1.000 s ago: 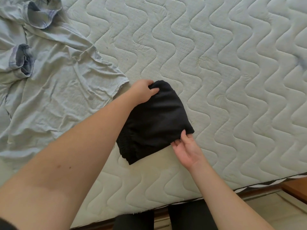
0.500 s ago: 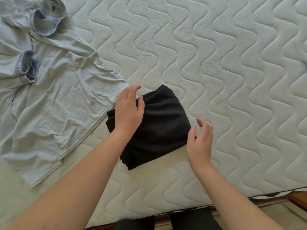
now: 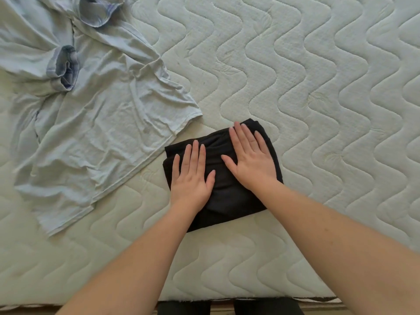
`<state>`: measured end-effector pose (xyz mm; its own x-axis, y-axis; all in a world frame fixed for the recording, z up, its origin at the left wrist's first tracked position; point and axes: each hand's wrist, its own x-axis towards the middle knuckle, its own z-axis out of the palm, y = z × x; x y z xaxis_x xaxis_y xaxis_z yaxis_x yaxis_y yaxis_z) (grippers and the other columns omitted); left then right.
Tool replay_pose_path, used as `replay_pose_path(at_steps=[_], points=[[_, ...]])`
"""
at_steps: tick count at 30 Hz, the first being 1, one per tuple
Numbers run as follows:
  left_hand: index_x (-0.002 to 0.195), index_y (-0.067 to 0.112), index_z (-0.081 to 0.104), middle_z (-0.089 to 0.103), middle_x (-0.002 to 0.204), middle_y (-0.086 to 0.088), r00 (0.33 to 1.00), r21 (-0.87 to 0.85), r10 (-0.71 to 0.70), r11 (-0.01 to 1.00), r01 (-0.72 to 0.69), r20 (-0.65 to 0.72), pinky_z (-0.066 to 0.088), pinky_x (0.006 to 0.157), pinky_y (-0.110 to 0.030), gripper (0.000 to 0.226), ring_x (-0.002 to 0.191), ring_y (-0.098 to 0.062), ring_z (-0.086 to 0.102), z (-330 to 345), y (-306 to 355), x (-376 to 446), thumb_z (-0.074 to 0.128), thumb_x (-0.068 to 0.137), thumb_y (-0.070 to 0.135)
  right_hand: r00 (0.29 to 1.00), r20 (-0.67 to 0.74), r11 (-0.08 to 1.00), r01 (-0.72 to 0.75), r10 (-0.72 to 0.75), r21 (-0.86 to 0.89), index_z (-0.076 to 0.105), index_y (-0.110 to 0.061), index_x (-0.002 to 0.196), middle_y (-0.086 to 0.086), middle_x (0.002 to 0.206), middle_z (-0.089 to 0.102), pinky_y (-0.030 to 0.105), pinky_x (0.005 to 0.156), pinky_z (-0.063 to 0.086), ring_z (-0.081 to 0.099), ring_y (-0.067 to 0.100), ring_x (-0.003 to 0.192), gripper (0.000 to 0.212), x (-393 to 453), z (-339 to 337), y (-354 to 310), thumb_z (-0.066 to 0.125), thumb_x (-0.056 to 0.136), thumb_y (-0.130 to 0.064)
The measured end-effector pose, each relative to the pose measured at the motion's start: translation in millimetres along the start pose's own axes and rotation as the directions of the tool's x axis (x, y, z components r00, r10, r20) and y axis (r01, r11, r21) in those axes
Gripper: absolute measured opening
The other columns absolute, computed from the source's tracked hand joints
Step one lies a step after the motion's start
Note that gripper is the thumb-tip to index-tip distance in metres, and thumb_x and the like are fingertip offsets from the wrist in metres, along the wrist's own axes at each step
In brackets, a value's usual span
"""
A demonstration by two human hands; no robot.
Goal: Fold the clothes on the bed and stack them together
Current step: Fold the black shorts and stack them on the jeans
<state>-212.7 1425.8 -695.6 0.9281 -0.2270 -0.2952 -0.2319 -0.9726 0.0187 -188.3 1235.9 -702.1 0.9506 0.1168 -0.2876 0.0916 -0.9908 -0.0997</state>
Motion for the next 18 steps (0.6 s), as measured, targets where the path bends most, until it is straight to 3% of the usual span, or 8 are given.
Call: replay_pose_path(at_steps=[5, 8, 11, 13, 14, 16, 18], points=[[0.157, 0.016, -0.005, -0.006, 0.166, -0.005, 0.994, -0.001, 0.088, 0.996, -0.088, 0.066, -0.008, 0.122, -0.043, 0.073, 0.152, -0.019, -0.009, 1, -8, 12, 0.014, 0.099, 0.055, 0.998, -0.003, 0.998, -0.055, 0.055, 0.012, -0.002, -0.020, 0.157, -0.003, 0.165, -0.005, 0.036, 0.122, -0.002, -0.007, 0.009, 0.150, 0.075, -3, -1, 16, 0.018, 0.098, -0.061], [0.157, 0.018, -0.008, -0.008, 0.165, -0.003, 0.993, -0.025, 0.082, 0.996, -0.080, 0.080, -0.012, 0.121, -0.042, 0.073, 0.152, -0.017, -0.010, 1, -9, 14, 0.014, 0.098, 0.055, 0.992, 0.023, 0.986, -0.124, 0.122, 0.108, -0.006, -0.021, 0.157, -0.005, 0.163, -0.011, 0.034, 0.122, 0.002, -0.008, 0.010, 0.150, 0.080, -7, -5, 26, 0.024, 0.096, -0.064], [0.155, 0.024, -0.013, -0.010, 0.165, 0.002, 0.984, -0.132, 0.150, 0.982, -0.137, 0.094, -0.020, 0.118, -0.035, 0.069, 0.148, -0.009, -0.019, -5, -20, 15, 0.013, 0.098, 0.055, 0.994, 0.036, 0.969, -0.112, 0.107, 0.221, -0.008, -0.019, 0.156, -0.005, 0.163, -0.015, 0.030, 0.120, 0.001, -0.012, 0.009, 0.149, 0.083, -9, -12, 30, 0.031, 0.096, -0.061], [0.156, 0.026, -0.009, -0.009, 0.165, 0.005, 0.983, -0.241, 0.182, 0.956, -0.168, 0.035, -0.017, 0.119, -0.033, 0.066, 0.148, -0.006, -0.020, -11, -33, 9, 0.017, 0.100, 0.051, 0.992, 0.017, 0.935, -0.125, 0.126, 0.331, -0.002, -0.016, 0.157, 0.001, 0.165, -0.004, 0.030, 0.120, 0.006, -0.003, 0.013, 0.151, 0.083, -16, -19, 33, 0.041, 0.097, -0.054], [0.157, 0.026, -0.006, -0.010, 0.165, 0.005, 0.991, -0.306, 0.134, 0.943, -0.129, -0.006, -0.014, 0.120, -0.033, 0.066, 0.148, -0.007, -0.019, -13, -37, 3, 0.021, 0.101, 0.049, 0.983, 0.000, 0.905, -0.170, 0.185, 0.391, 0.003, -0.016, 0.157, 0.004, 0.164, 0.006, 0.032, 0.120, 0.011, 0.006, 0.016, 0.150, 0.082, -23, -21, 35, 0.047, 0.096, -0.051], [0.158, 0.023, 0.000, -0.005, 0.165, 0.001, 0.989, -0.507, -0.146, 0.855, 0.109, -0.035, -0.003, 0.122, -0.035, 0.072, 0.151, -0.011, -0.009, -17, -40, -16, 0.037, 0.101, 0.047, 0.941, 0.000, 0.812, -0.291, 0.338, 0.506, 0.020, -0.016, 0.153, 0.007, 0.151, 0.031, 0.037, 0.115, 0.026, 0.029, 0.022, 0.139, 0.078, -37, -22, 39, 0.058, 0.092, -0.048], [0.157, 0.023, 0.009, 0.013, 0.161, -0.006, 0.873, -0.762, -0.481, 0.534, 0.366, 0.083, 0.017, 0.120, -0.035, 0.083, 0.148, -0.015, 0.016, -22, -36, -38, 0.058, 0.094, 0.045, 0.885, 0.122, 0.649, -0.417, 0.449, 0.636, 0.039, -0.017, 0.140, 0.001, 0.126, 0.047, 0.032, 0.098, 0.040, 0.047, 0.020, 0.119, 0.069, -46, -23, 40, 0.066, 0.086, -0.051]])
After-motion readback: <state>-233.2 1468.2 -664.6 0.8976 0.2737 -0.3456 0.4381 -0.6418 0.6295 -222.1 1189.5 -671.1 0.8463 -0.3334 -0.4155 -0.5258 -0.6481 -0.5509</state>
